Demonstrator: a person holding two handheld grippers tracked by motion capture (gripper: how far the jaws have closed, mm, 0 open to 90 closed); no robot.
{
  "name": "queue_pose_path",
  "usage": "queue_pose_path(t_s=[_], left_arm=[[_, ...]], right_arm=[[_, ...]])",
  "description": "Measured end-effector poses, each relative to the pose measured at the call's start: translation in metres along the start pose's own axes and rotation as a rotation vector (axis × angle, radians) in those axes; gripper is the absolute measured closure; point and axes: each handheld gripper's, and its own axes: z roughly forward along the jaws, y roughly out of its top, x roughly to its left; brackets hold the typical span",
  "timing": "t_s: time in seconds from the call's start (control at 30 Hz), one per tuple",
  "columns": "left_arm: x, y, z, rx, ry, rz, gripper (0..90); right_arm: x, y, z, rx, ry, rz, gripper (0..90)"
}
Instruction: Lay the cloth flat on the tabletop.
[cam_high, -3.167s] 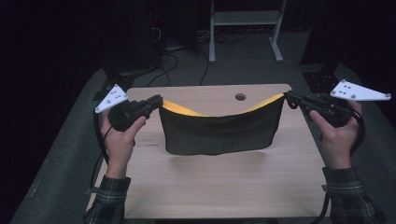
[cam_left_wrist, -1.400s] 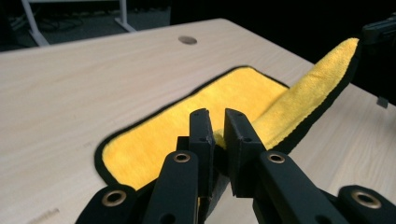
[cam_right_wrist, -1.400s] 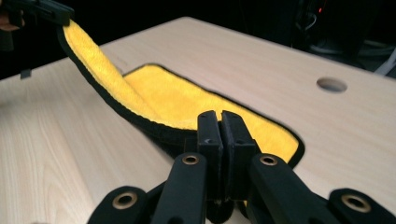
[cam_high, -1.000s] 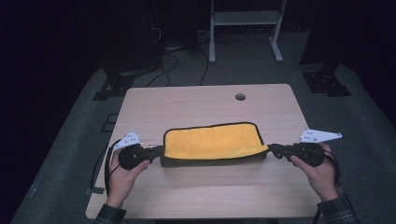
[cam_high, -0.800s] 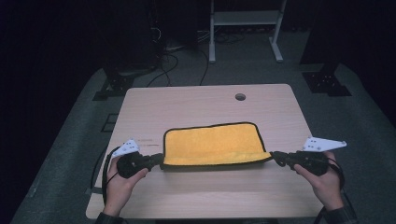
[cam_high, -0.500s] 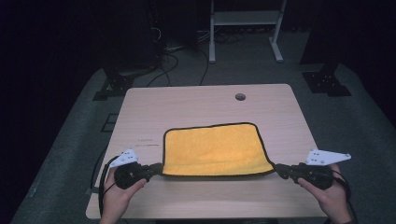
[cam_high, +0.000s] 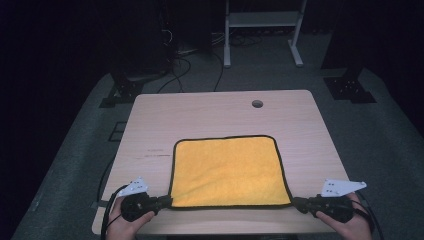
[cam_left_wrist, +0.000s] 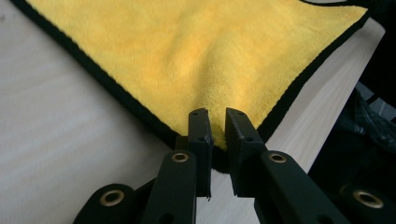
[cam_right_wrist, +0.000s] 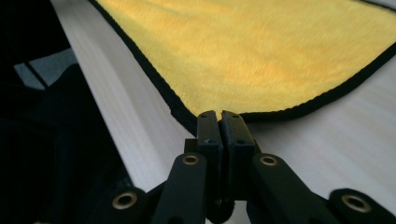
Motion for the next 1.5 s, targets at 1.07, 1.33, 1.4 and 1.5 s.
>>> queue_pose_path(t_s=[1.07, 1.33, 1.4, 1.5], left_arm=[[0.014, 0.001, 0.004, 0.047, 0.166, 0.04, 32.0], [0.03, 0.021, 0.01, 0.013, 0.209, 0.059, 21.4], [0.035, 0.026, 0.014, 0.01, 0.218, 0.059, 19.7], [0.042, 0.03, 0.019, 0.013, 0.234, 0.054, 17.4]], right_arm=[[-0.019, -0.003, 0.021, 0.007, -0.13, -0.021, 33.0], [-0.056, 0.003, 0.033, 0.014, -0.252, 0.052, 24.9], [-0.066, 0.004, 0.037, 0.023, -0.292, 0.063, 24.9], [-0.076, 0.004, 0.041, 0.046, -0.325, 0.075, 23.9]])
